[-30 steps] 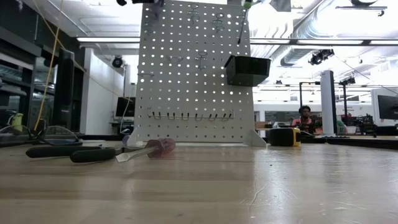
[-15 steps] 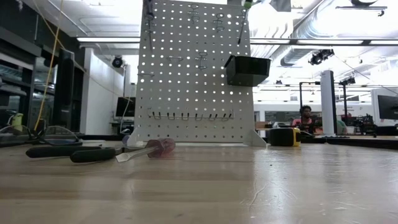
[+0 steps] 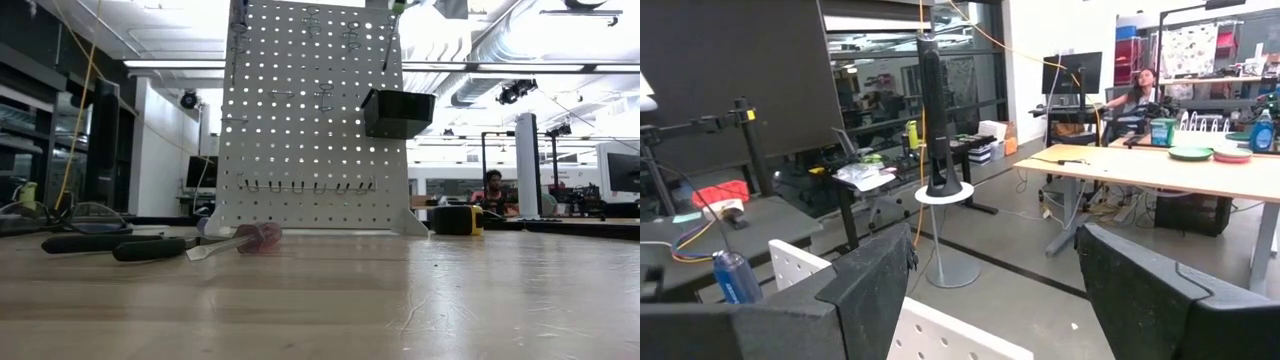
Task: Hang tools onto peg board
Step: Hang the red screwdriver on the peg board
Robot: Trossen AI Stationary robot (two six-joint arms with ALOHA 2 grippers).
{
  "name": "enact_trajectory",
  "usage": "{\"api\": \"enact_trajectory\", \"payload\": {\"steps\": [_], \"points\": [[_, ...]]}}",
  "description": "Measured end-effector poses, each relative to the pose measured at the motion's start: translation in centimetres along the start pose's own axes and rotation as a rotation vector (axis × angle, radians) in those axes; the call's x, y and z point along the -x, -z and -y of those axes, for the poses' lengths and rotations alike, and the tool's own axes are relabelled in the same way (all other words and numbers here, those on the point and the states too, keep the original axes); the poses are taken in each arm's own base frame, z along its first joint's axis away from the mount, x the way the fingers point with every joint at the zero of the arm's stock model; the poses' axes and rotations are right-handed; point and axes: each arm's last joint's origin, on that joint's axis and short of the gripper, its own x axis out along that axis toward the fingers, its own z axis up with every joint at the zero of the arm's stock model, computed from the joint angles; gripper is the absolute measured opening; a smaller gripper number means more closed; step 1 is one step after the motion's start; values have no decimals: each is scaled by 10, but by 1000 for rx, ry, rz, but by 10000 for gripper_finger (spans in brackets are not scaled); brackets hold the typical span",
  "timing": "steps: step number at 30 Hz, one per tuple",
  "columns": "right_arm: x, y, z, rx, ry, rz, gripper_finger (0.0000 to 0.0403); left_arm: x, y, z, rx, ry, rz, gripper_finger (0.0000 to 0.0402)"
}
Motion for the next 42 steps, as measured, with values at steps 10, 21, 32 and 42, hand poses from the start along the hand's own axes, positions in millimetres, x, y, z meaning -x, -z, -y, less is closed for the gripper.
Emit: {"api": "enact_trajectory", "payload": {"steps": [10, 21, 32, 42], "points": [[0, 0, 0, -3, 0, -1, 275, -61, 99, 8, 5, -218, -602, 186], [0, 6, 0, 25, 3, -52, 275, -144, 205, -9, 399, -538, -887, 186], [1, 11, 1, 54, 5, -100, 275, -170, 261, -10, 511, -603, -1075, 186], [1, 11, 1, 80, 3, -100, 275, -183, 300, -15, 453, -787, -1078, 186]]}}
